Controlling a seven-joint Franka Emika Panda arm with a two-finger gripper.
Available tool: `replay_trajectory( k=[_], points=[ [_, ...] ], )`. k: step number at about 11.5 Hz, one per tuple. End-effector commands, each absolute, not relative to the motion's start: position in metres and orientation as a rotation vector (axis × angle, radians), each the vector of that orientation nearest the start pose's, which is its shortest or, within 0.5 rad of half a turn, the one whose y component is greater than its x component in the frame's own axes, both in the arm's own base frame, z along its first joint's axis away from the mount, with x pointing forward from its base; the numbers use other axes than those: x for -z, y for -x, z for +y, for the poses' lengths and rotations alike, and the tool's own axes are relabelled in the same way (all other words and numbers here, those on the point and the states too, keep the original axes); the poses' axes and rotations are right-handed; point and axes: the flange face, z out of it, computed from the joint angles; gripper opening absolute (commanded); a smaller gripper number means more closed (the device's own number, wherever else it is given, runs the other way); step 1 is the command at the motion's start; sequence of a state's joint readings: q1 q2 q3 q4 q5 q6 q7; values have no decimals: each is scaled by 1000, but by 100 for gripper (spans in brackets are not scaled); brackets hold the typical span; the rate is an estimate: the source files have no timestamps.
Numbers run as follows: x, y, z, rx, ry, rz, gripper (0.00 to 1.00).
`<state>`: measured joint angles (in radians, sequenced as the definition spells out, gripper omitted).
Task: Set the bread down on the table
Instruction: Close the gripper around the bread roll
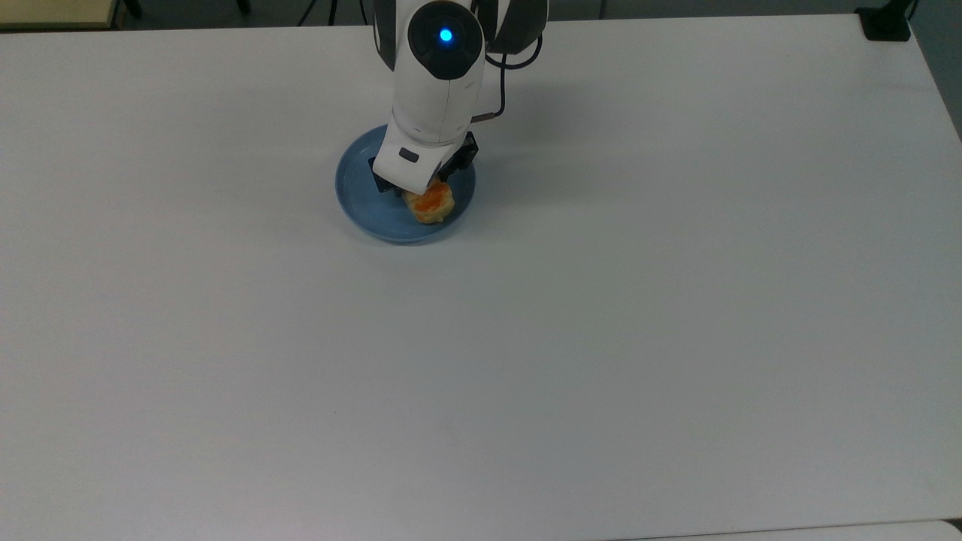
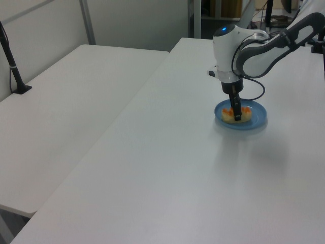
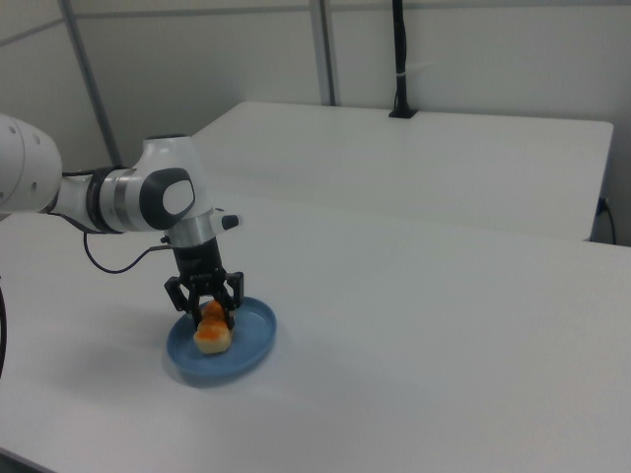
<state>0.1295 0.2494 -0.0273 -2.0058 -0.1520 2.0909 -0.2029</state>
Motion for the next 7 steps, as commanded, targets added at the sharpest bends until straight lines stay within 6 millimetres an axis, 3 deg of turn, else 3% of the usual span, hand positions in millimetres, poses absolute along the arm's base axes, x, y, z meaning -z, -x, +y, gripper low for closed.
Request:
replay_trajectory(
  k=[1, 2, 5, 7],
  points=[
    [-336, -573, 60, -225, 3222, -571, 50],
    [-353, -573, 59, -209, 3226, -554, 50],
    [-452, -598, 56, -136, 3190, -467, 50],
    [-484, -613, 57, -21, 3168, -465, 50]
  ],
)
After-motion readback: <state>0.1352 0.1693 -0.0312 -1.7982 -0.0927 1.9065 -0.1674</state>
